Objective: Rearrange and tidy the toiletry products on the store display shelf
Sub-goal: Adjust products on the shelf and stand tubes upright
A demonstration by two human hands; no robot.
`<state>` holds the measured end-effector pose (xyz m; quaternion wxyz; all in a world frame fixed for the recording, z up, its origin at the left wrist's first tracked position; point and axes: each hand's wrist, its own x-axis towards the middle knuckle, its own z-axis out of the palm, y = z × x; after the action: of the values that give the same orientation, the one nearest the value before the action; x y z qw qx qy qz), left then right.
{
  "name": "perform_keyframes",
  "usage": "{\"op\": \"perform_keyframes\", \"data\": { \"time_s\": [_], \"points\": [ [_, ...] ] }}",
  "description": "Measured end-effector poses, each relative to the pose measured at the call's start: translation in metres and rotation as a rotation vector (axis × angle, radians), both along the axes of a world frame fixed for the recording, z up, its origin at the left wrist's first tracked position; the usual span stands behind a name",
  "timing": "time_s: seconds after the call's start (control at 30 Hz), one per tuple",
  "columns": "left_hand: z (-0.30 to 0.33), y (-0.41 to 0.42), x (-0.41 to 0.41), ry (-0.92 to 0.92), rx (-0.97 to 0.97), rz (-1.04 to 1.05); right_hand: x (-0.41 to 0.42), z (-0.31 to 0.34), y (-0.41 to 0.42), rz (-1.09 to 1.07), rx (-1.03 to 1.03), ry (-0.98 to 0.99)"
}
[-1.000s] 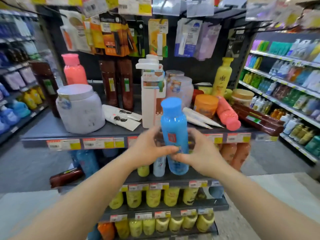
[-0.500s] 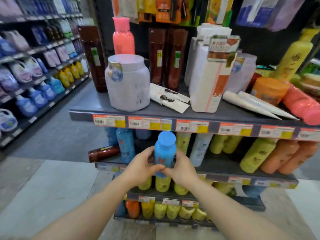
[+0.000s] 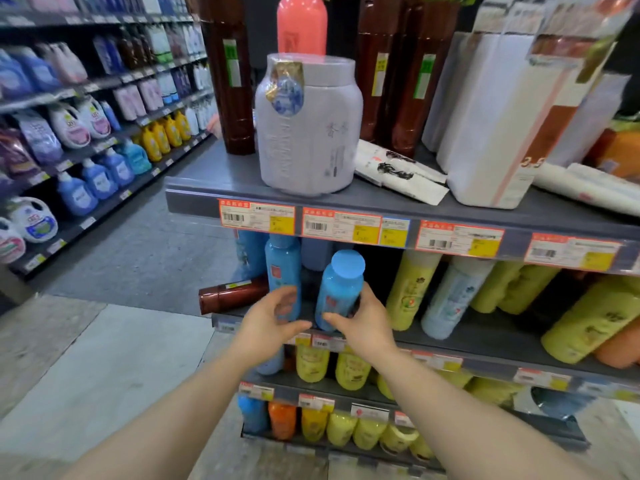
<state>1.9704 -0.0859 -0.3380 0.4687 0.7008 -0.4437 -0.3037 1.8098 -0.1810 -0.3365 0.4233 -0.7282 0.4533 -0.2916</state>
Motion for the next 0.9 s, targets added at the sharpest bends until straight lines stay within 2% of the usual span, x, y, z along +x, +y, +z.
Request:
{"op": "perform_keyframes", "data": {
  "time_s": [0.2, 0.4, 0.9],
  "points": [
    [-0.003, 0.018, 0.027, 0.037, 0.021, 0.076, 0.025, -0.002, -0.011, -0.033, 0.021, 0.019],
    [-0.001, 0.026, 0.033, -0.006, 0.060, 0.113, 0.035, -0.001, -0.018, -0.014, -0.012, 0.051],
    [0.007, 0.025, 0.040, 0.029, 0.053, 0.095, 0.039, 0.001, -0.023, 0.042, 0.006, 0.076]
  ]
}}
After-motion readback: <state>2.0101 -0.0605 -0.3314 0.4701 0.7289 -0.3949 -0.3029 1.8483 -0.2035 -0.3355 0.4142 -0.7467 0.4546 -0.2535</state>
